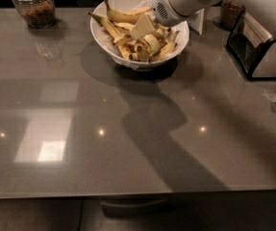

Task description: Pick banana from white bowl

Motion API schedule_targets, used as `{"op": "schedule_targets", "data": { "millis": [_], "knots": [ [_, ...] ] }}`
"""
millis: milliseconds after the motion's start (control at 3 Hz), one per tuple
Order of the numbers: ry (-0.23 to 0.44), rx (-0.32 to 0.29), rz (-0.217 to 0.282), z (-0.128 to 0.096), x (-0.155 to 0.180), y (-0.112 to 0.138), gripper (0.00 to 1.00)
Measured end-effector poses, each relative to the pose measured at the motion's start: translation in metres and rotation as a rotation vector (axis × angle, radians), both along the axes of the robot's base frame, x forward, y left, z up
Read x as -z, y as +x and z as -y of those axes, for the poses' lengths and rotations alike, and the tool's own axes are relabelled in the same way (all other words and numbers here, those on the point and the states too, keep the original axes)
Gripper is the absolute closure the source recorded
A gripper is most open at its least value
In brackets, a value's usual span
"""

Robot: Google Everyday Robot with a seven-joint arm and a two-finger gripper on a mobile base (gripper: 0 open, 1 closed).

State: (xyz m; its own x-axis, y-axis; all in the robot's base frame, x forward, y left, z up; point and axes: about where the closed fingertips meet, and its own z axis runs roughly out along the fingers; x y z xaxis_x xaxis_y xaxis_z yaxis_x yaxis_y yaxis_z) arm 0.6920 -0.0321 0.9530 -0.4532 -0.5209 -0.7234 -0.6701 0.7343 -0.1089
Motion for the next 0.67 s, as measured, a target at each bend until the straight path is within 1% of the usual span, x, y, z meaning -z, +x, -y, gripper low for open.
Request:
{"op": "schedule_targets", "data": {
  "millis": [667],
  "knots": [
    [0.001, 0.080, -0.046, 0.0134, 0.0138, 0.0137, 0.39]
  ]
}}
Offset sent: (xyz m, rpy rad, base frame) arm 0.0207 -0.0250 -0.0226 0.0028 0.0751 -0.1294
